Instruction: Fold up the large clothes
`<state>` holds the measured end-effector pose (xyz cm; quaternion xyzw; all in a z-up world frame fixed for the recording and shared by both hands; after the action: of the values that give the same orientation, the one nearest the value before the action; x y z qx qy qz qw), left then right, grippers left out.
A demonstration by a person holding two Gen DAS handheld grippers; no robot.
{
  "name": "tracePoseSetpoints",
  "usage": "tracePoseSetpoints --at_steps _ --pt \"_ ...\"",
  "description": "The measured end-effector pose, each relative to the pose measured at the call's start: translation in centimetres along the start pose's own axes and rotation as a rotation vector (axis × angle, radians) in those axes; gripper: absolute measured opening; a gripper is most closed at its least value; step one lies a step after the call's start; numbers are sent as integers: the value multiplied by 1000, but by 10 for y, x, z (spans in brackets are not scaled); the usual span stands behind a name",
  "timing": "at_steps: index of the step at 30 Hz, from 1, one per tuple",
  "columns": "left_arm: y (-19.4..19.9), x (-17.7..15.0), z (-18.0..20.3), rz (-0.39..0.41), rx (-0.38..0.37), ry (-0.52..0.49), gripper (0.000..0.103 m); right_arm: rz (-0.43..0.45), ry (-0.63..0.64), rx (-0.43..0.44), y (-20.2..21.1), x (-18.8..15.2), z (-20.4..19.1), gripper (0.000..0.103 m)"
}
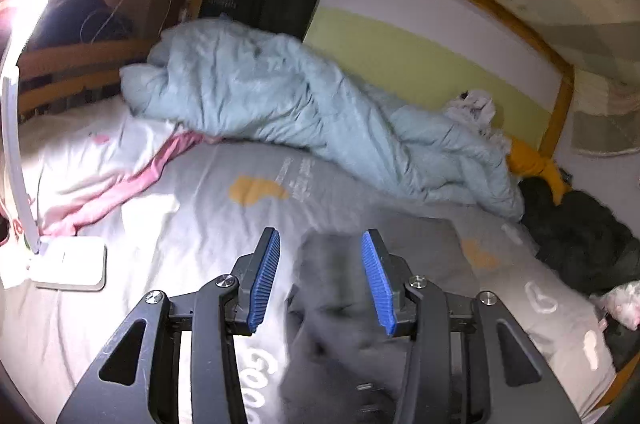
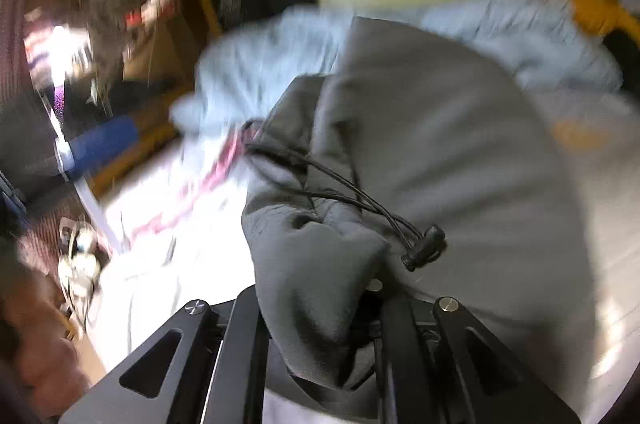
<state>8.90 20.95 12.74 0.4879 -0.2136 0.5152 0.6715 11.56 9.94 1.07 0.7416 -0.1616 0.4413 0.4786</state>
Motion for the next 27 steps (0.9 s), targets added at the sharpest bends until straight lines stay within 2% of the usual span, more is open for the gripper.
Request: tracePoseSetpoints --at_steps 1,3,5,8,10,12,14,16,17,18,21,23,25,27 --pt "-4 -2 -7 -5 16 -3 42 -51 21 -4 -21 -13 -10 12" --pt "-15 -7 -16 -26 33 3 42 -83 68 -46 -36 -30 -19 12" --pt "-25 -11 -22 -59 28 23 42 -46 126 -88 -31 -35 -25 12" --pt "-31 -15 -23 -94 7 32 42 -32 160 -100 -13 -37 -24 21" --pt "-29 -17 -19 -98 -4 18 49 -38 162 -85 2 -41 -23 28" --pt "-25 -18 -13 -90 -7 -6 71 -21 170 -89 25 -46 -15 45" --pt "-25 -22 -7 -97 0 -34 84 7 195 -83 50 -54 -16 51" --pt "-29 -29 -4 -124 -3 -43 84 26 201 -90 74 -62 -17 70" --pt "-34 -32 -2 -154 -8 -44 85 53 182 -103 88 -64 -10 85" --pt "-39 -37 -3 -190 -8 -41 88 94 151 -115 105 -64 0 85" --pt "-64 -60 -9 -335 28 -15 92 130 30 -168 140 -65 44 85" --pt "-82 -77 -16 -435 56 19 92 129 -62 -216 149 -66 81 85" --pt "-95 -91 -25 -512 62 75 92 91 -136 -251 145 -69 117 85" --pt "-105 -102 -34 -575 59 144 92 57 -236 -180 136 -72 146 85"
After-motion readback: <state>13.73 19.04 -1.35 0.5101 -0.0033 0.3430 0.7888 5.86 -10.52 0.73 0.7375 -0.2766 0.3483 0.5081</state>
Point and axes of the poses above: each gripper's, at about its wrist camera, not at the fingertips, and y roughly against the way its jaws point, z to its right, x to its top, the point moved 5 cm from there along -y, roughly the way its jaws point, and after that the axes turned 11 degrees about y, right-handed, at the moved point
